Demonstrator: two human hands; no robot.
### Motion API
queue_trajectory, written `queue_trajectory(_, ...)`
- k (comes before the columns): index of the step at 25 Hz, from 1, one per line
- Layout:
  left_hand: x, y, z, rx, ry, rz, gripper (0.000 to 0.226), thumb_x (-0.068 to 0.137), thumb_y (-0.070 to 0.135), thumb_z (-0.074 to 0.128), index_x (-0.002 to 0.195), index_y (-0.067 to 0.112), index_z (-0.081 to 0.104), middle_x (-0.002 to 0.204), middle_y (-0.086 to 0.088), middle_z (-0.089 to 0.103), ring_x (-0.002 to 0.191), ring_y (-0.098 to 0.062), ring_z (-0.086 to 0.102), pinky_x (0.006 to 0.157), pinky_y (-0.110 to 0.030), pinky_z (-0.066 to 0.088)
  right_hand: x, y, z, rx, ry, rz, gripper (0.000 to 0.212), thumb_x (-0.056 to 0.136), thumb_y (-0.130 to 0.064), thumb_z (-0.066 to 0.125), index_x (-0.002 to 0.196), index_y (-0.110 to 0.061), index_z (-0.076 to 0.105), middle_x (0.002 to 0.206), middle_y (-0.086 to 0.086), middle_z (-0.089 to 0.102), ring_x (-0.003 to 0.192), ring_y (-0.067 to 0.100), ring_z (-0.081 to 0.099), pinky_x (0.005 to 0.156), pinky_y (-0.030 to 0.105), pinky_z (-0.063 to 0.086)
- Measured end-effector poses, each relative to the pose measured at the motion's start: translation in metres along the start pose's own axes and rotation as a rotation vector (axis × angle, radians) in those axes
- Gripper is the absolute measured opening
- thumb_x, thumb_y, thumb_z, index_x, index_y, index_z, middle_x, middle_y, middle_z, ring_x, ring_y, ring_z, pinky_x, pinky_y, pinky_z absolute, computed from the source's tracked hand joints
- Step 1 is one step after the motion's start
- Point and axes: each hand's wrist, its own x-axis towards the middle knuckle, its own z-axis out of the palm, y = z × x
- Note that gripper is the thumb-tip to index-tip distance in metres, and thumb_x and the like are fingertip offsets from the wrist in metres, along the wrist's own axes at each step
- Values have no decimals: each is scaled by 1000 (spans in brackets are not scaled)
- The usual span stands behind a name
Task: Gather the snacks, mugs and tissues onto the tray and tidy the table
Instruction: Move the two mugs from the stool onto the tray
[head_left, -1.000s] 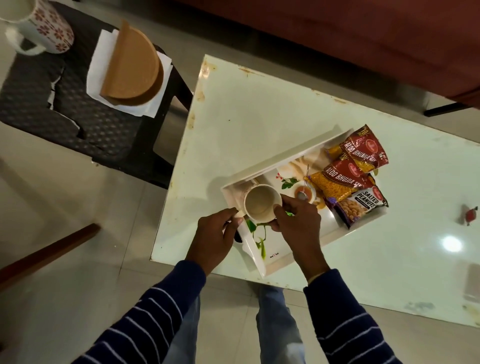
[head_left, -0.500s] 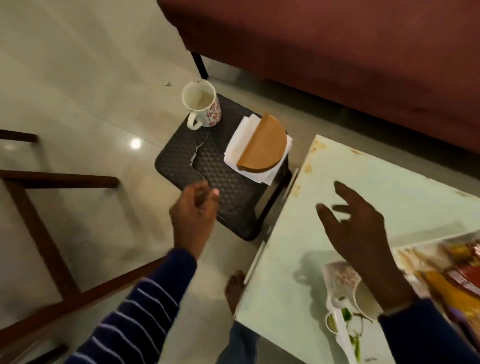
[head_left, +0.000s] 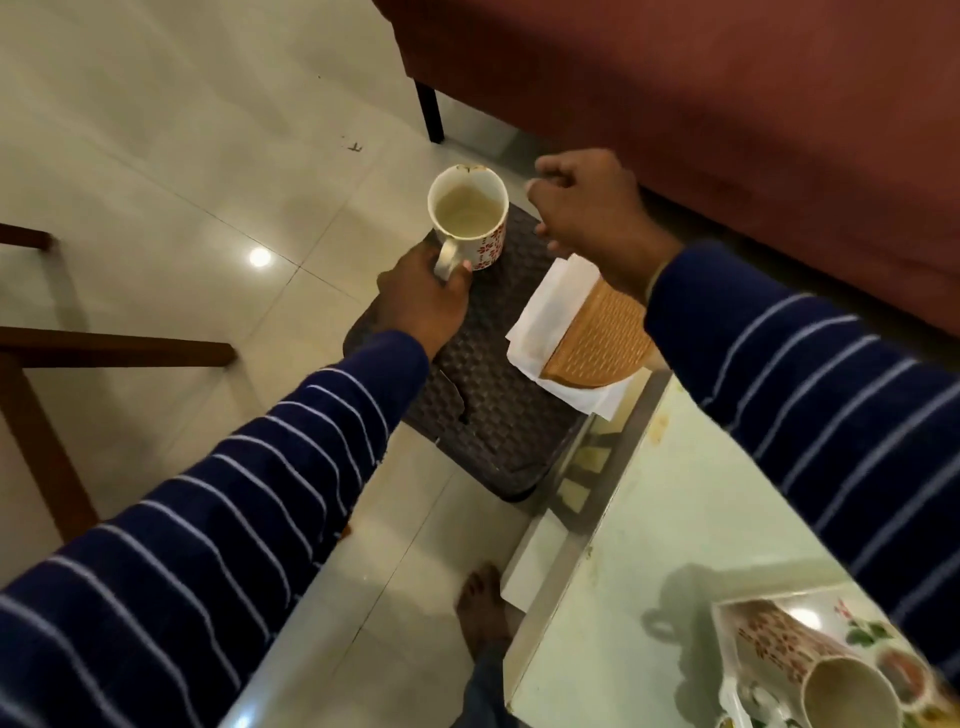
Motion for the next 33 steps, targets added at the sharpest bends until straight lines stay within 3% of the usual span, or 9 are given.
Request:
queue_trajectory(2,9,-1,3,-23,-35,0,31,97,36,49,119,20,64,110,-8,70,101,-31,64,86,-34,49,16,-2,14,-65,-29,37,40,93,-21,56,130,-5,58,121,12,68,87,24,71,60,33,62)
queue_trajectory(6,12,-5,3,-160,-91,-7,29,101,29,48,125,18,61,113,-10,69,102,-29,66,89,-49,56,31,1,36,-210,-67,11,21,93,-12,58,105,-1,70,97,14,73,78,23,72,67,38,63)
queue_trajectory(11,-2,9,0,-109,-11,43,27,102,27,46,119,16,64,108,-6,71,97,-21,64,84,-34,50,23,0,29,-153,29,9,16,89,-15,66,98,-3,71,90,9,72,77,17,72,70,34,62)
queue_trajectory(14,-30,25,-3,-61,59,202,32,102,36,44,108,12,64,94,-7,71,85,-18,65,79,-39,53,-13,-1,-4,-37,155,-82,15,84,-19,72,89,-6,75,81,5,74,70,12,72,66,33,61)
queue_trajectory(18,-115,61,13,-53,154,501,26,103,25,49,92,4,61,68,5,53,61,-2,47,58,-2,35,-110,25,-71,145,347,-65,13,76,-16,72,85,-7,78,71,4,74,63,18,71,64,41,59)
queue_trajectory(21,-199,80,43,-120,-39,557,13,101,15,53,99,7,63,70,8,51,57,1,44,57,-7,33,-201,62,-123,92,375,50,15,76,-15,69,87,-18,78,66,-3,73,59,13,72,63,38,60)
queue_trajectory(25,-318,97,90,-185,-334,508,16,97,12,59,111,13,66,82,18,54,72,20,49,67,2,33,-323,115,-181,36,380,303,26,78,-17,70,85,-41,68,62,-16,72,55,-1,69,56,16,54)
queue_trajectory(30,-428,103,129,-217,-566,472,27,88,16,67,114,14,69,101,5,76,96,-2,67,85,-13,52,-445,182,-206,-23,401,655,25,77,-23,76,76,-44,64,61,-26,69,53,-7,67,59,18,50)
queue_trajectory(33,-465,98,151,-112,-570,564,26,76,14,75,102,13,74,99,5,75,112,-11,54,97,5,27,-490,220,-200,34,428,795,23,77,-20,78,93,-35,71,61,-23,69,53,-9,66,54,8,47)
